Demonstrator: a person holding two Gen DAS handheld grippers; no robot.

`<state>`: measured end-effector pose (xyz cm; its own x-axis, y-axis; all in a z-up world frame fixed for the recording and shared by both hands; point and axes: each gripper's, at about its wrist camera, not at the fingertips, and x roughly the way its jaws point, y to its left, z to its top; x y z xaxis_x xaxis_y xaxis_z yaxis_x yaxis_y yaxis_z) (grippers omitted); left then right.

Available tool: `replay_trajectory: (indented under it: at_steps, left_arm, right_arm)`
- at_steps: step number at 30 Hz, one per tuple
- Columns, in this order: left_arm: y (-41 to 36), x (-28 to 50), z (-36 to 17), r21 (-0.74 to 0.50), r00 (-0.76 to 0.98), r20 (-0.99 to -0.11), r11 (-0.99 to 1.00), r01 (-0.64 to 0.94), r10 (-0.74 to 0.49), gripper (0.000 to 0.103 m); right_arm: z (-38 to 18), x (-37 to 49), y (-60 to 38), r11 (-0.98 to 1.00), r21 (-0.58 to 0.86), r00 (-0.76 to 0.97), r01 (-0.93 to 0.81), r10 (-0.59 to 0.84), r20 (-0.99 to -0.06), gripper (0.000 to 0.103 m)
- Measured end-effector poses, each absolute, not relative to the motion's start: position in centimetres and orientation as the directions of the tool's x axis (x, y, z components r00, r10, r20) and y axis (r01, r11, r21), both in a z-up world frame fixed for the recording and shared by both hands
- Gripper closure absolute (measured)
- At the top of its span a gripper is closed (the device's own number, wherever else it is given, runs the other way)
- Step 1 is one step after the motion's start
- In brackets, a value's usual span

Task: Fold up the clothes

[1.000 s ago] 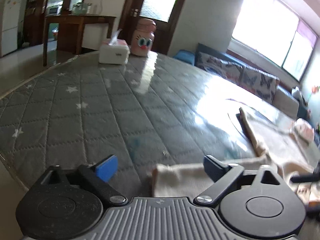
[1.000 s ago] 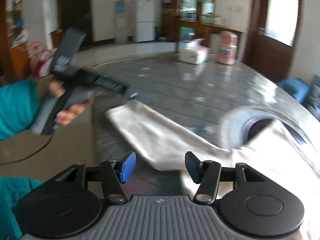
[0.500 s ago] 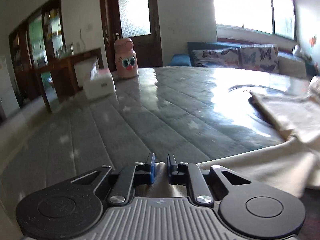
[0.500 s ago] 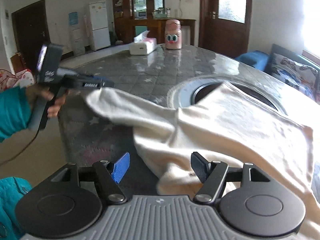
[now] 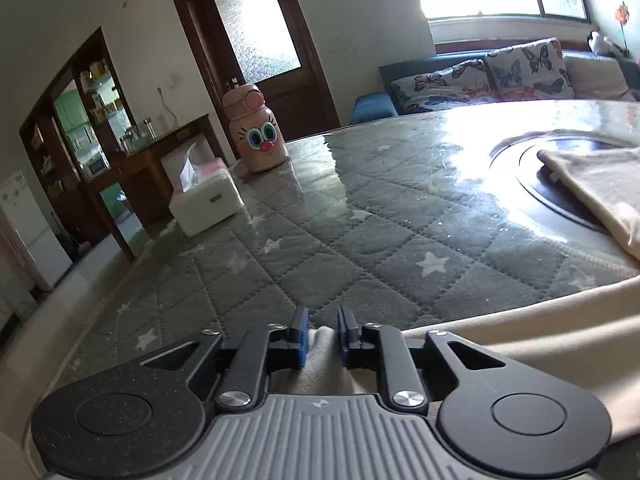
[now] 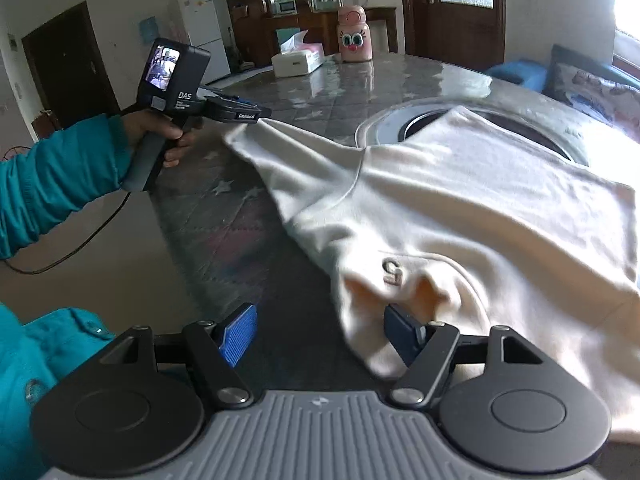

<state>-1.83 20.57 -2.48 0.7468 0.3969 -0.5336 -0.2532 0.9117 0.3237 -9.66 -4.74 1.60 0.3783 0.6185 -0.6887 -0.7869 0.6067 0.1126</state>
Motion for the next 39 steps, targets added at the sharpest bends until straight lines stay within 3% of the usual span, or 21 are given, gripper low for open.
replay_trajectory:
  at_steps: [4, 9, 13, 18, 24, 32, 39]
  left_arm:
    - [20.7, -1.7, -1.8, 0.311, 0.735, -0.537, 0.907, -0.284, 0.414, 0.072]
    - [19.2, -2.1, -0.1, 0.252, 0.772, -0.518, 0.928, -0.275, 0.37, 0.068]
    - [16.6, -2.1, 1.6, 0.204, 0.823, -0.493, 0.957, -0.206, 0.282, 0.061]
    - [13.0, -1.2, 2.4, 0.037, 0.845, -0.533, 0.999, -0.032, 0.047, 0.058]
    - [7.8, -0.8, 0.9, -0.006, 0.823, -0.546, 0.983, 0.184, -0.157, 0.058]
    - [7.3, 1.8, -1.7, -0.003, 0.77, -0.617, 0.98, 0.2, -0.159, 0.057]
    - [7.3, 1.2, -2.0, 0.002, 0.775, -0.615, 0.982, 0.189, -0.148, 0.053]
  right_arm:
    - [2.9, -9.9, -6.5, 0.628, 0.119, 0.404, -0.769, 0.622, -0.671, 0.033]
    - [2.0, -8.1, -7.7, 0.727, 0.087, 0.485, -0.681, 0.536, -0.691, 0.055]
    - [1.5, -7.7, -7.8, 0.736, 0.072, 0.494, -0.673, 0.52, -0.697, 0.065]
    - [0.6, -7.4, -6.8, 0.756, 0.018, 0.523, -0.655, 0.471, -0.71, 0.077]
    - [0.3, -7.7, -6.0, 0.743, -0.023, 0.534, -0.669, 0.458, -0.711, 0.097]
    - [1.7, -9.4, -6.8, 0.715, -0.057, 0.533, -0.697, 0.462, -0.709, 0.1]
    - [1.6, -10.4, -7.0, 0.664, -0.028, 0.458, -0.747, 0.484, -0.745, 0.1]
